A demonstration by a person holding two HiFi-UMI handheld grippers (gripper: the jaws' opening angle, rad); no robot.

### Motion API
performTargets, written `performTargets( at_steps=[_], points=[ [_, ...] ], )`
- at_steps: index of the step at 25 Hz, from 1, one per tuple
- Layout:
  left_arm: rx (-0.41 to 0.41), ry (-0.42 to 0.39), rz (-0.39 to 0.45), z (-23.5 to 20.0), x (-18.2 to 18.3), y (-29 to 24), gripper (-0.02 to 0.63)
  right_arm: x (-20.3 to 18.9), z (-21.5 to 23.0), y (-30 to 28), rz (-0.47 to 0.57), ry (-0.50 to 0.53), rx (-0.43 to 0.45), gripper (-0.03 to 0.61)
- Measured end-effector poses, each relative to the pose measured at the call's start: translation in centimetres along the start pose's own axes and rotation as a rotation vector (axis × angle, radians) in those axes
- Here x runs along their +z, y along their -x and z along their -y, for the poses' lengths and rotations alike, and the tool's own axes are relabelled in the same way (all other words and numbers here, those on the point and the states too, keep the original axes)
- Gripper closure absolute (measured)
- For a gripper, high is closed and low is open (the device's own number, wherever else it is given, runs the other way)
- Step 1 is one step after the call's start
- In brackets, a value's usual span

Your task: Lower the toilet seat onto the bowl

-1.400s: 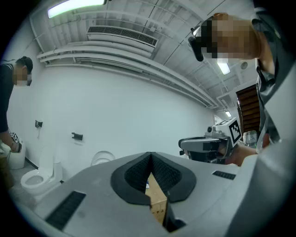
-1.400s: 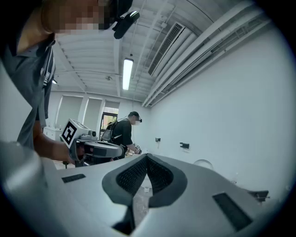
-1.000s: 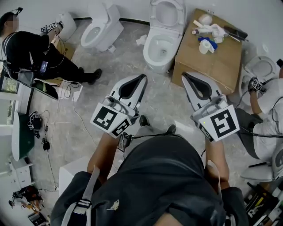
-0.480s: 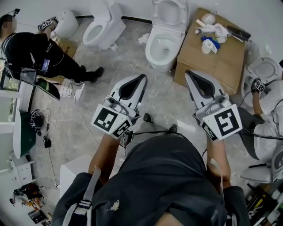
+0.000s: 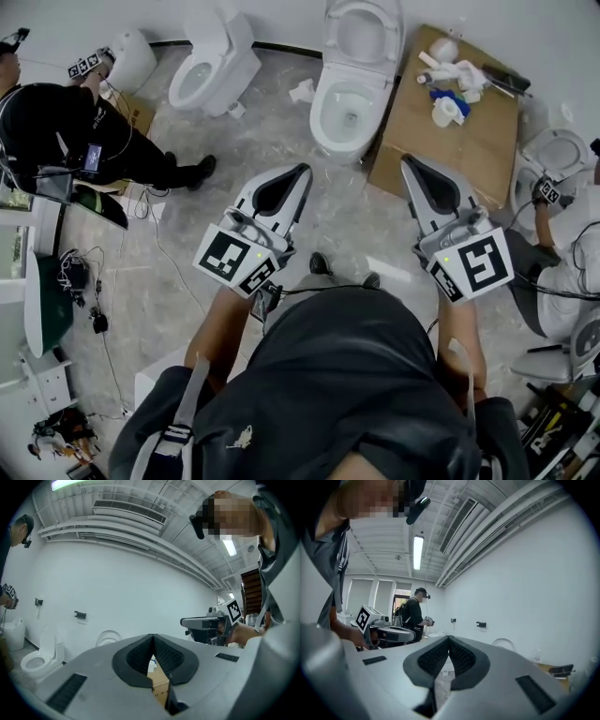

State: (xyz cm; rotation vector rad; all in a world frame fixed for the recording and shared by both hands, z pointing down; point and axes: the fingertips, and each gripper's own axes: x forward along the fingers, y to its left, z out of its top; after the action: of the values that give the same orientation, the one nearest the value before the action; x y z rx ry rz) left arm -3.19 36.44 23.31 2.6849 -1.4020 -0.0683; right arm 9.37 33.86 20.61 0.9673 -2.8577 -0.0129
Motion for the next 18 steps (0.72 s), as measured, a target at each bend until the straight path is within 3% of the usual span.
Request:
performTargets(
  at_steps=[11,18],
  points=[
    [-0.069,0.086,-0.025,-7.3,-1.1,-1.4,0.611,-0.1,0.3,-5.6,-0.046,-0.026,-0.1,0.571],
    [-0.086,0.09,-0.026,-8.1,-0.6,-6.1,0.611,-0.6,2.6,-7.4,-0.039,-0.041,-0.067,0.571]
  ],
)
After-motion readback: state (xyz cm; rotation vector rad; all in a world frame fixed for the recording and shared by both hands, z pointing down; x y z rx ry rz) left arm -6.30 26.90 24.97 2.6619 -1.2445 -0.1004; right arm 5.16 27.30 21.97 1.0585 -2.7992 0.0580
